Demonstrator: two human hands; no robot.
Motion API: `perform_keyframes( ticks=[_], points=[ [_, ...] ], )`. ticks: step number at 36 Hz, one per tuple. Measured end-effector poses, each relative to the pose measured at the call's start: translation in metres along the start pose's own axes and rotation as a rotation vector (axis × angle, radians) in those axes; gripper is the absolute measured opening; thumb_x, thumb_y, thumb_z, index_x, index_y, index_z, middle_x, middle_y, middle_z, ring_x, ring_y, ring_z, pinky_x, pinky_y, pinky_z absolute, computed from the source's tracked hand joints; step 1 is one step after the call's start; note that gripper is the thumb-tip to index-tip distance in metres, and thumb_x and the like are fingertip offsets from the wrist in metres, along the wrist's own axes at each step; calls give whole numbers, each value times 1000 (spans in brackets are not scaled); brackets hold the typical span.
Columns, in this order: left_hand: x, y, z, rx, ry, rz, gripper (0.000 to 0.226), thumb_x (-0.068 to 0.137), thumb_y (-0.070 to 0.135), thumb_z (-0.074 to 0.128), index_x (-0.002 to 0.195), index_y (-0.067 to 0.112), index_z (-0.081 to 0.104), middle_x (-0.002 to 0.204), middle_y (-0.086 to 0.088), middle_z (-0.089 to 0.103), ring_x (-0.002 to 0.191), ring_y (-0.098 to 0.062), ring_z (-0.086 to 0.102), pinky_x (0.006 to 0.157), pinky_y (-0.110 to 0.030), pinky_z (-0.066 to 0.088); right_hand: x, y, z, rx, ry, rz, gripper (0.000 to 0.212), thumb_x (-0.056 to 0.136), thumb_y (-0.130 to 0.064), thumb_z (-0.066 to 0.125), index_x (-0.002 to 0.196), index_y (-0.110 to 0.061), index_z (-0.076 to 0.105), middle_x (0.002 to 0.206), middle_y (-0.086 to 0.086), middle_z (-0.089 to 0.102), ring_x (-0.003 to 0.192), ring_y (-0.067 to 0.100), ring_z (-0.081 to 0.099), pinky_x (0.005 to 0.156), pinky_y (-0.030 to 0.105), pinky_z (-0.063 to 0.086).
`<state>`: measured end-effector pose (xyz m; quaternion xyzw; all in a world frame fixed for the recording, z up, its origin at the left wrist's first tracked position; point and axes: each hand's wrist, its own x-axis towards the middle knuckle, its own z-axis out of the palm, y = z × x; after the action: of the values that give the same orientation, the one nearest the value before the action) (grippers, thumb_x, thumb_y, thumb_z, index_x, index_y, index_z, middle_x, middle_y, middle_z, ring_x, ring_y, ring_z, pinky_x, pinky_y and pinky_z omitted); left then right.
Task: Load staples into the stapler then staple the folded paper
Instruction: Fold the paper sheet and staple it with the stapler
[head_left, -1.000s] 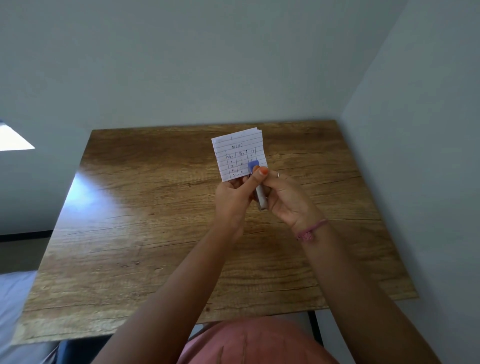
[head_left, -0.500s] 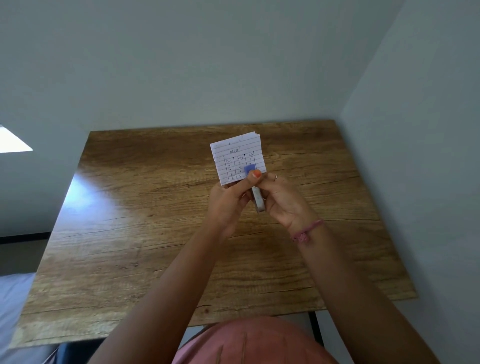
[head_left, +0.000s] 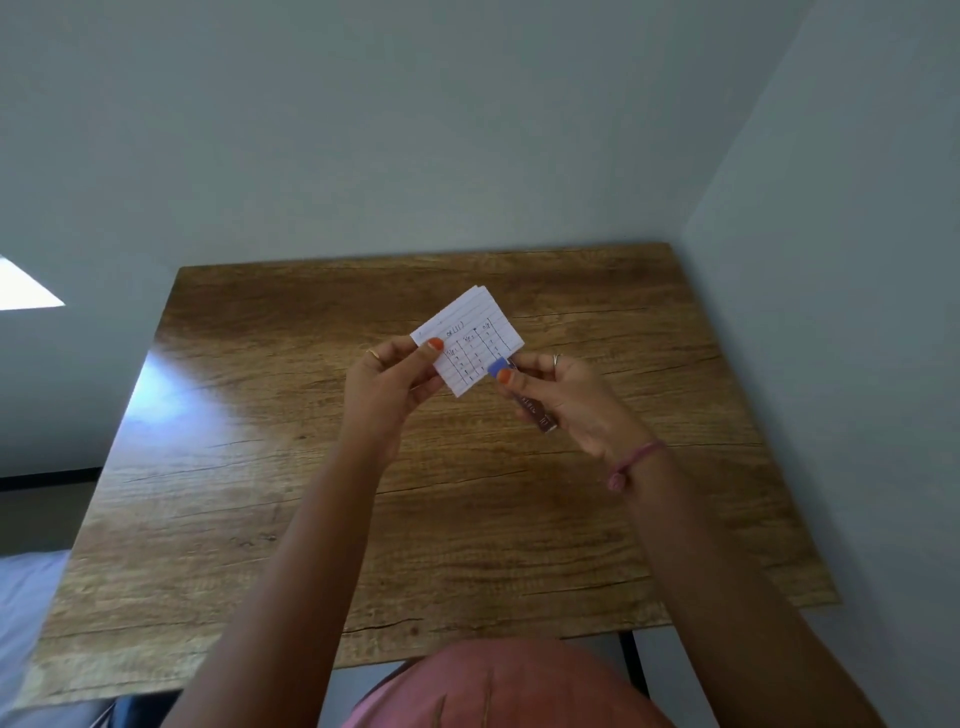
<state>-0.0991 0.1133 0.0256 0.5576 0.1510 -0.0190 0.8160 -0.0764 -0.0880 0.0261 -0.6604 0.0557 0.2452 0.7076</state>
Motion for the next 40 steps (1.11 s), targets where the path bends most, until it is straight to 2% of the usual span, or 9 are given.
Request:
perform_keyframes(
  ticks=[4,8,12,16,21,25,28,32,40],
  points=[
    [1,-7,-7,-74,118,-16,9,85,10,69,93,7,66,101,-13,74,96,-24,71,68,-23,57,8,17,-5,-118,153,-49,39,78,-25,78,114,-17,67,106,2,72,91,14,68,73,29,58],
    [1,-12,-16,-125,208,-33,16,86,10,68,100,4,62,105,-15,72,96,-22,71,69,-23,58,17,30,-10,-293,426,-158,39,78,-29,79,112,-14,67,93,-11,67,89,4,64,69,14,47],
    [1,-16,-23,-162,280,-44,22,87,9,68,106,1,59,107,-15,71,96,-22,71,69,-23,58,27,29,-13,-489,564,-210,31,78,-32,79,101,-13,71,78,-15,65,75,-2,63,55,6,43],
    [1,-18,-29,-172,317,-49,25,87,6,67,109,0,58,110,-17,69,92,-20,72,65,-20,57,46,22,-7,-636,594,-205,28,81,-31,75,99,-9,71,83,0,71,72,8,64,56,15,45],
    [2,-19,-37,-155,353,-31,40,86,3,67,122,0,50,115,-19,66,96,-23,71,68,-23,58,75,12,2,-810,601,-180,24,85,-39,69,86,-15,62,79,4,58,70,15,53,47,18,28],
    [4,-19,-43,-142,345,-27,43,87,3,67,125,2,47,114,-17,67,97,-23,71,68,-24,58,94,10,2,-911,601,-157,36,86,-40,68,87,-4,63,86,9,60,78,19,56,57,24,33],
    [7,-21,-46,-134,342,-44,42,86,2,67,124,2,48,115,-18,66,98,-22,71,68,-24,58,101,10,4,-941,618,-156,36,85,-41,69,85,-7,61,85,9,59,79,20,56,56,22,31],
    [11,-26,-50,-121,333,-68,38,86,4,68,119,5,51,113,-16,67,96,-21,71,70,-25,58,106,14,9,-951,630,-149,44,85,-42,69,102,-2,67,101,13,66,93,25,62,64,27,36],
    [18,-33,-53,-113,350,-103,29,92,10,61,120,6,53,111,-12,70,96,-22,71,71,-27,58,104,24,13,-887,652,-123,57,81,-49,71,112,-2,64,114,15,62,103,25,59,83,37,53]
  ],
)
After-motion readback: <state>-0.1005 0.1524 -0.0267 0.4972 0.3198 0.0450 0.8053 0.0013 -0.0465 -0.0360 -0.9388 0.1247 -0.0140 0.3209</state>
